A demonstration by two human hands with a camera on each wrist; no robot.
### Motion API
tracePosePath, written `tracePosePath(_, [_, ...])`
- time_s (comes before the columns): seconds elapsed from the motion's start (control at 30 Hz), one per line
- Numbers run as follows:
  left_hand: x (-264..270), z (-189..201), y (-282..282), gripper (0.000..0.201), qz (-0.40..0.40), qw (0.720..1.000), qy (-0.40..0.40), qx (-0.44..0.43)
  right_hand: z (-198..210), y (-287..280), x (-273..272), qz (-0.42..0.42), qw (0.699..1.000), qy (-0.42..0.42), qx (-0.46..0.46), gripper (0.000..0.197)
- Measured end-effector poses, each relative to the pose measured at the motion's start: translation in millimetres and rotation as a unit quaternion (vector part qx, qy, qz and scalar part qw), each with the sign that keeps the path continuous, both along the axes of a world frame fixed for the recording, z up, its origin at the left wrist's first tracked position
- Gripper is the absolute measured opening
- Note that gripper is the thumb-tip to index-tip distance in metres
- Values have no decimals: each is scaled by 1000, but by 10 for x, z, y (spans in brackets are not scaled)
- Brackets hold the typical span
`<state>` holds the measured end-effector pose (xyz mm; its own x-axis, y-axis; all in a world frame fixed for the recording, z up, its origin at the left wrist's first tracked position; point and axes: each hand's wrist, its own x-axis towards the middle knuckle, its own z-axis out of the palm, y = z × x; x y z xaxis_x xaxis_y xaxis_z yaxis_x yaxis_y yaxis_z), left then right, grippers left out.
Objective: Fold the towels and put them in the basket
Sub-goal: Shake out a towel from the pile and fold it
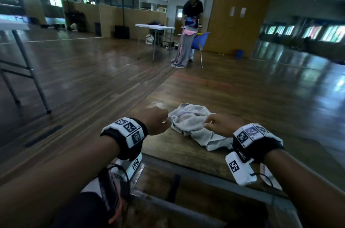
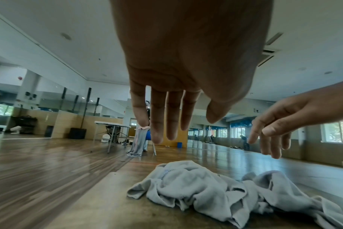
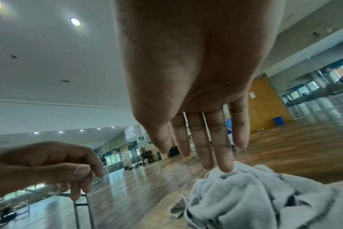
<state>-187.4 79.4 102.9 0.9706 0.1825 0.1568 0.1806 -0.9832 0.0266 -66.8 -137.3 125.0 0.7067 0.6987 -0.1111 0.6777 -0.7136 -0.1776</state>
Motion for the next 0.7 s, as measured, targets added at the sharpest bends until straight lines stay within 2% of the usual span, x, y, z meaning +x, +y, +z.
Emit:
tracePosePath(0.17, [533,-290,-87,37,-33,999,32,-6,-322,-85,343,-31,999,17,-9,31])
tracePosePath(0.37, [1224,-913,28,40,-76,996,35,18,-1021,219,914,-64,998,-5,-5,30])
tracePosePath(0.47, [1507,-1240,101,41,-85,994,75,-1,-1380,388,1146,-29,997,-70,-17,41])
tracePosePath(0.57, [1766,-1397,189,38,-77,993,83,-25,-1670,533,1303,1,991,-120,-52,49])
tracePosePath(0.7, [1959,-1526,336,33,-82,990,110,-21,-1860,649,1366,14,984,-172,-55,25])
